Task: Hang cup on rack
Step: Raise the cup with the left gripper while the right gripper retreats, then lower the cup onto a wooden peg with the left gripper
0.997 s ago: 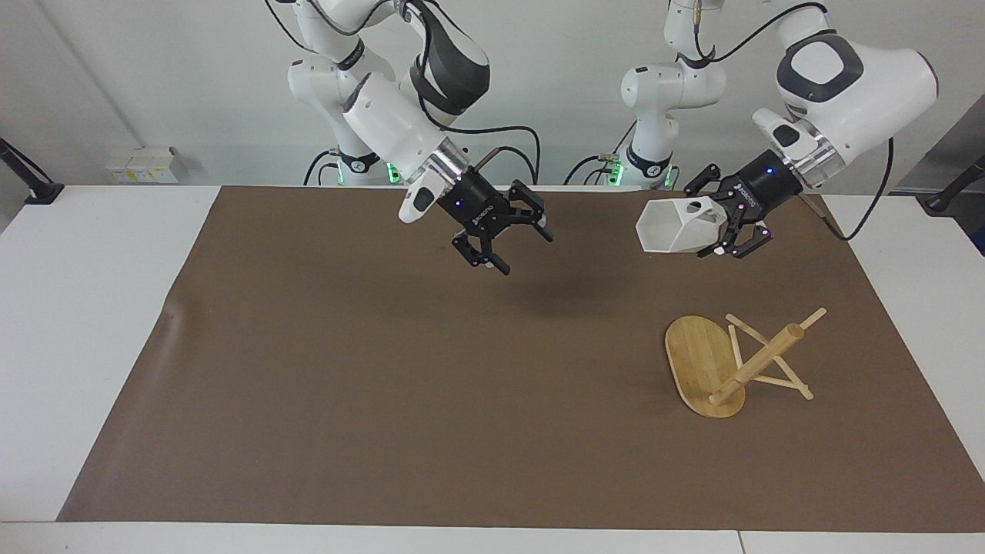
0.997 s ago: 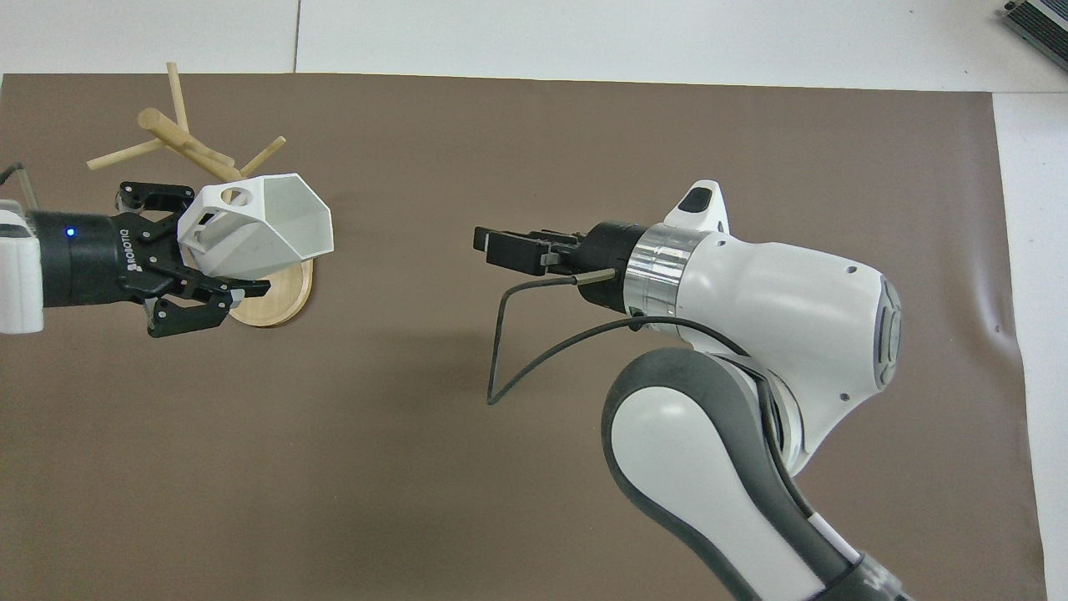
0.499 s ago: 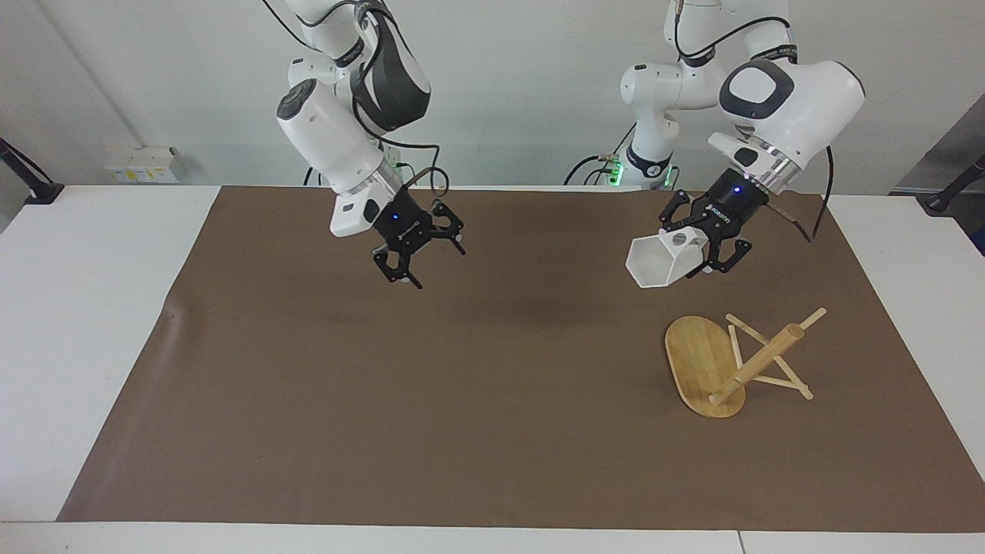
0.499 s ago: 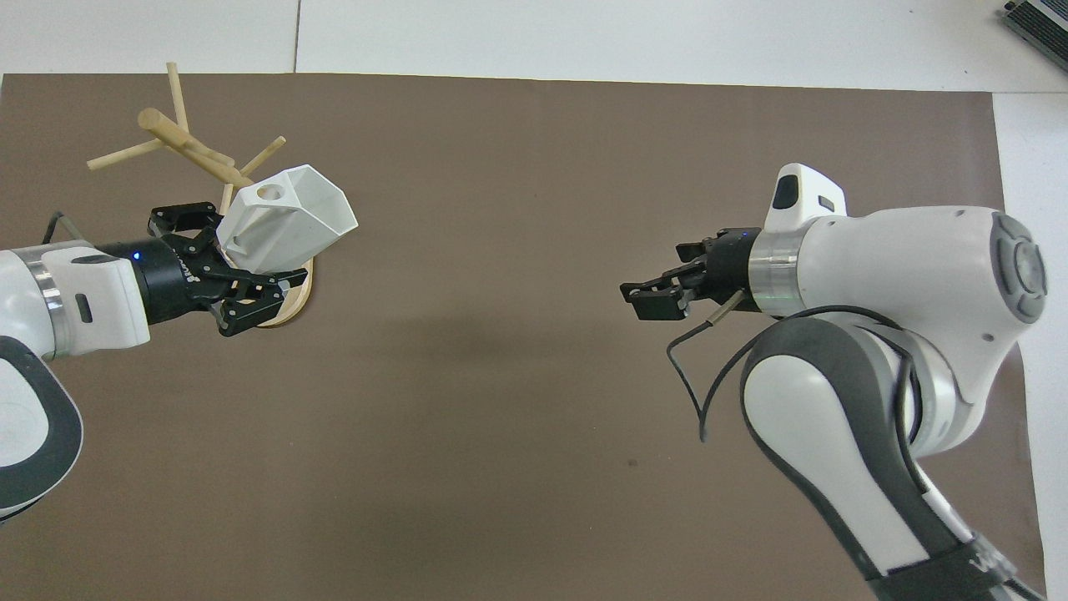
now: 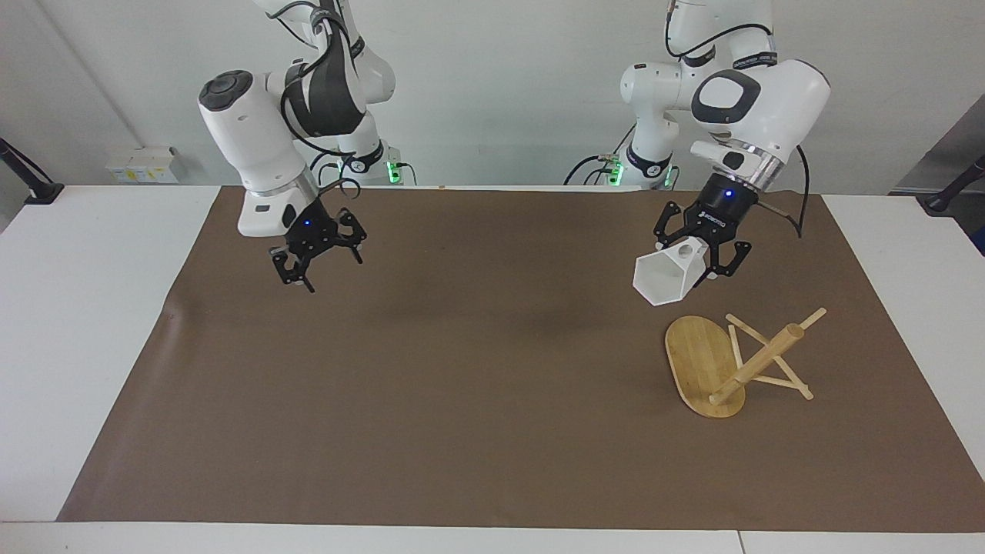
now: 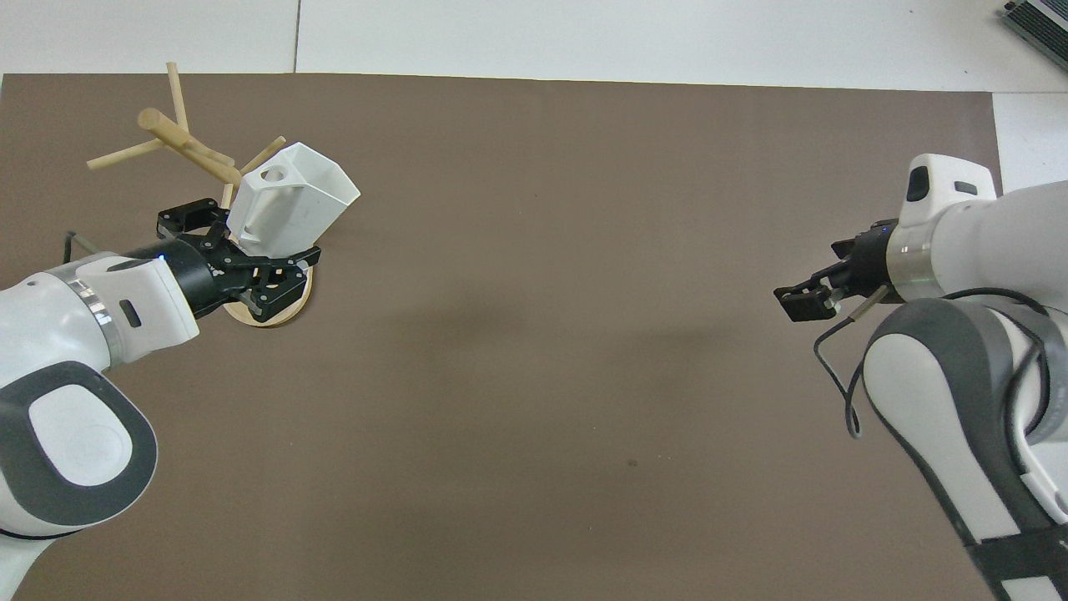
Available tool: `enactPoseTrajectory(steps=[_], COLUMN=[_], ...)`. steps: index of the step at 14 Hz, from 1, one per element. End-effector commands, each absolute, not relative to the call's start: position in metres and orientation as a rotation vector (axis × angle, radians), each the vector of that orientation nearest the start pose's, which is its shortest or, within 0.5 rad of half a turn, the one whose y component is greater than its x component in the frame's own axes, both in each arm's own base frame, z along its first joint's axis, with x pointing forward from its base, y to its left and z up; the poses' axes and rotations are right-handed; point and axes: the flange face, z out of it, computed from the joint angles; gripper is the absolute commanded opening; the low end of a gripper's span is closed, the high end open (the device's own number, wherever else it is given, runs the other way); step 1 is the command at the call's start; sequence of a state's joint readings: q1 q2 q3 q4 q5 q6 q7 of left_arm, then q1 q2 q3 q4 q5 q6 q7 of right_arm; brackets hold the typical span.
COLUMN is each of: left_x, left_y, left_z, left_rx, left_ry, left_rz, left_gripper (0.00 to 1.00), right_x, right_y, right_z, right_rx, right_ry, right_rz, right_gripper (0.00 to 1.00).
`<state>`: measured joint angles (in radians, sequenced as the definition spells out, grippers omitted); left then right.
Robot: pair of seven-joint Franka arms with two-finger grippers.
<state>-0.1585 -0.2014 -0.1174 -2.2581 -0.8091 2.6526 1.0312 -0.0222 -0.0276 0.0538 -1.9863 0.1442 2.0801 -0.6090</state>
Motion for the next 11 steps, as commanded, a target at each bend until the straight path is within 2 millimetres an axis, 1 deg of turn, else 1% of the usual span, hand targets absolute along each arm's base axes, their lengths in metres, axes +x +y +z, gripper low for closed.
enactPoseTrajectory(steps=[1, 2, 3, 4, 5, 6, 7, 8, 9, 11], left_x=[0.501, 0.503, 0.508, 0.512, 0.515, 0.518, 0.521, 0.522, 0.522, 0.523], left_y=[-0.125, -0.124, -0.121, -0.119, -0.122, -0.129, -0.130, -0.130, -0.131, -0.131], left_z=[0.500, 0.497, 0.489, 0.485, 0.476, 0.467, 0.460, 0.454, 0.452, 0.452], left_rx=[-3.017, -3.018, -3.018, -3.003, -2.995, -2.972, -2.964, -2.987, -3.006, -3.013], left_ry=[0.972, 0.950, 0.921, 0.878, 0.848, 0.830, 0.793, 0.748, 0.720, 0.707], left_rz=[-1.258, -1.261, -1.256, -1.273, -1.276, -1.289, -1.297, -1.292, -1.297, -1.301], left_gripper=[0.00, 0.00, 0.00, 0.00, 0.00, 0.00, 0.00, 0.00, 0.00, 0.00], right_x=[0.553, 0.551, 0.551, 0.551, 0.552, 0.551, 0.553, 0.553, 0.553, 0.549], right_y=[-0.012, -0.020, -0.021, -0.019, -0.020, -0.023, -0.025, -0.026, -0.026, -0.042], right_z=[0.488, 0.490, 0.496, 0.510, 0.528, 0.547, 0.562, 0.571, 0.573, 0.578], right_rx=[-2.990, -3.011, -3.040, -3.080, -3.107, -3.111, -3.112, -3.113, -3.114, -3.114], right_ry=[-0.640, -0.525, -0.419, -0.296, -0.191, -0.122, -0.081, -0.050, -0.019, 0.043], right_rz=[-0.139, -0.089, -0.045, -0.013, 0.014, 0.027, 0.037, 0.033, 0.029, 0.019], right_gripper=[1.00, 1.00, 1.00, 1.00, 1.00, 1.00, 1.00, 1.00, 1.00, 1.00])
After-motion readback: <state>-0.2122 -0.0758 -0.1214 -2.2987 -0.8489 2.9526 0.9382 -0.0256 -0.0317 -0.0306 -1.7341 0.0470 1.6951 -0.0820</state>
